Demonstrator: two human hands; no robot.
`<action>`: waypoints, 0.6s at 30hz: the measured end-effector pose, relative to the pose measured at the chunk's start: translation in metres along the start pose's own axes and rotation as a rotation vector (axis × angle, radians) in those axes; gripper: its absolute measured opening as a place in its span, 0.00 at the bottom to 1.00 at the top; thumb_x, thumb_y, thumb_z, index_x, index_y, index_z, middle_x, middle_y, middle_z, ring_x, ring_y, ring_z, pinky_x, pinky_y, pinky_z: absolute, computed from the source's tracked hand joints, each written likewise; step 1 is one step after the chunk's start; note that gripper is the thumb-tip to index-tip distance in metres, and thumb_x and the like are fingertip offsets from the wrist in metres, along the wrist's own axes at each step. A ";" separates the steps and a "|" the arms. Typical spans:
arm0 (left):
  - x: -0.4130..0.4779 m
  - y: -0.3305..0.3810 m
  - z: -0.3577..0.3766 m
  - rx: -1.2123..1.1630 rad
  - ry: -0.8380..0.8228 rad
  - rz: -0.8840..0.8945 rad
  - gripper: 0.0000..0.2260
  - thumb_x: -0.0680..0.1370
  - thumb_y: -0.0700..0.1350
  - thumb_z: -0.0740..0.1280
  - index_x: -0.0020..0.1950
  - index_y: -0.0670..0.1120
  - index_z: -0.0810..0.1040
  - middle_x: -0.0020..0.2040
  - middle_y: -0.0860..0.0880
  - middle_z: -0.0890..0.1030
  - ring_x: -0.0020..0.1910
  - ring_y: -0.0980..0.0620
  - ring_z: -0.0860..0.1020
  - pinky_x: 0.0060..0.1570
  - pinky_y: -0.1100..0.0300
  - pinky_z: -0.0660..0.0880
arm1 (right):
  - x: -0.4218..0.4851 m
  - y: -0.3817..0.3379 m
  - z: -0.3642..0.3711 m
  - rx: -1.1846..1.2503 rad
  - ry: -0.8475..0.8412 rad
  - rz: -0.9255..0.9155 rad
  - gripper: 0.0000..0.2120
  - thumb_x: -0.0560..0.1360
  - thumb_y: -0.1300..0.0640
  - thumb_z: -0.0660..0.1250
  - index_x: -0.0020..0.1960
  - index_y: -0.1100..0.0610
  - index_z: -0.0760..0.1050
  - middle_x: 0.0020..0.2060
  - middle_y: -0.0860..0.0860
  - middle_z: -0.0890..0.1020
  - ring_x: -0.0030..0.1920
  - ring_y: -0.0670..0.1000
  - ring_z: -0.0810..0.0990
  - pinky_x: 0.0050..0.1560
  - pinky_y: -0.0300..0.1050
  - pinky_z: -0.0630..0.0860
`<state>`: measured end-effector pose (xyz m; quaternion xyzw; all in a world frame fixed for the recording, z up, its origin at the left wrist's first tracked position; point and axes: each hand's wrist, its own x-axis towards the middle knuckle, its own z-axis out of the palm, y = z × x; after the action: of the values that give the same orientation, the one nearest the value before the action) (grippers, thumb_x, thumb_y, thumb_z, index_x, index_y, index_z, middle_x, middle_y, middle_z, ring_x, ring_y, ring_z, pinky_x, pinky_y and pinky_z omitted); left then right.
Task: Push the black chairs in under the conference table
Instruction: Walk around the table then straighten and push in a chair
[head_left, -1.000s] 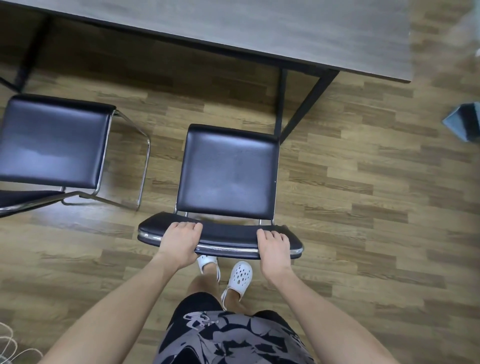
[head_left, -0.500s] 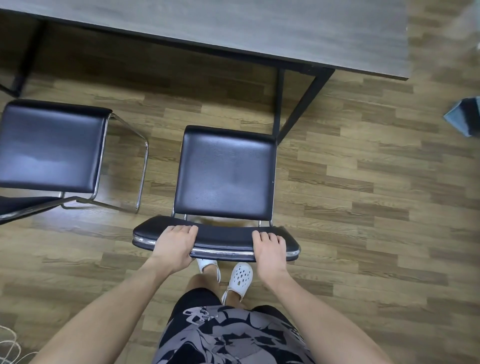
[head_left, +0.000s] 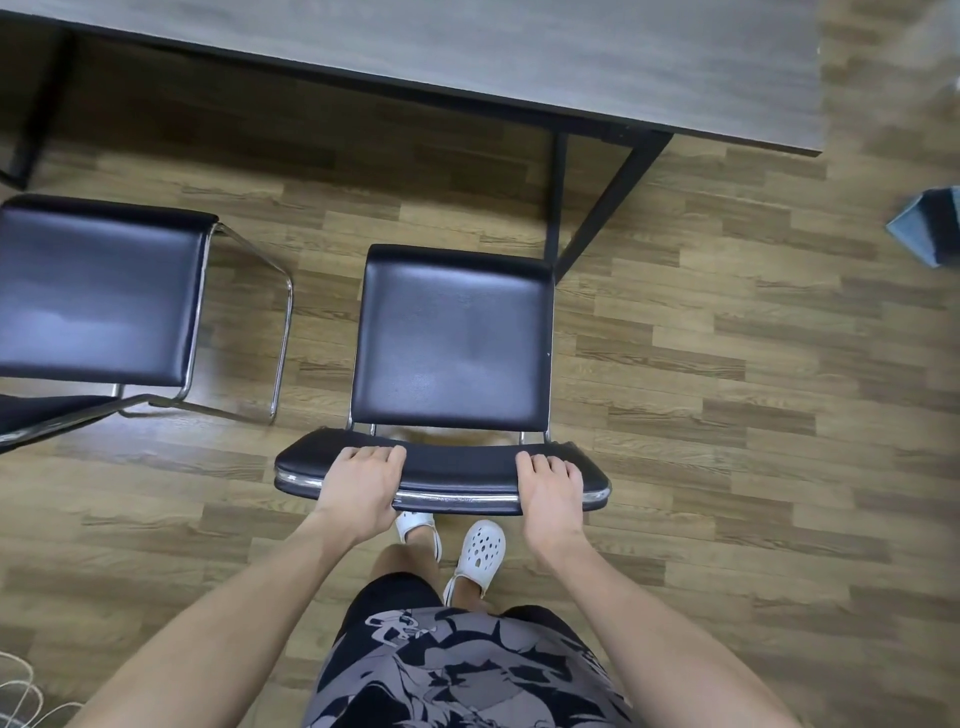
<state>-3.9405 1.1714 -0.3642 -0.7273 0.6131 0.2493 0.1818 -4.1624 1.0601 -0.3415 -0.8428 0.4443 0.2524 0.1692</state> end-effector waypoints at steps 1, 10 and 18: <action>0.003 0.000 -0.003 0.006 0.008 -0.001 0.16 0.67 0.48 0.69 0.51 0.48 0.70 0.47 0.52 0.79 0.50 0.47 0.79 0.49 0.55 0.69 | 0.002 0.000 -0.001 0.002 0.006 0.003 0.31 0.62 0.69 0.70 0.62 0.56 0.66 0.55 0.52 0.77 0.59 0.56 0.73 0.67 0.50 0.62; 0.030 -0.020 -0.035 0.056 0.010 -0.026 0.20 0.71 0.54 0.69 0.58 0.48 0.67 0.55 0.51 0.78 0.56 0.47 0.76 0.55 0.55 0.68 | 0.032 -0.010 -0.019 -0.008 0.016 0.004 0.31 0.62 0.69 0.70 0.63 0.57 0.66 0.53 0.53 0.77 0.57 0.57 0.74 0.62 0.50 0.65; 0.047 -0.034 -0.048 0.077 0.023 -0.022 0.21 0.72 0.55 0.69 0.58 0.48 0.67 0.56 0.51 0.78 0.56 0.47 0.76 0.54 0.55 0.67 | 0.053 -0.013 -0.027 0.009 0.044 0.004 0.30 0.60 0.70 0.69 0.60 0.58 0.68 0.52 0.53 0.78 0.55 0.57 0.75 0.59 0.50 0.65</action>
<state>-3.8944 1.1131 -0.3543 -0.7293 0.6162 0.2150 0.2051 -4.1191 1.0184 -0.3493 -0.8466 0.4506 0.2319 0.1626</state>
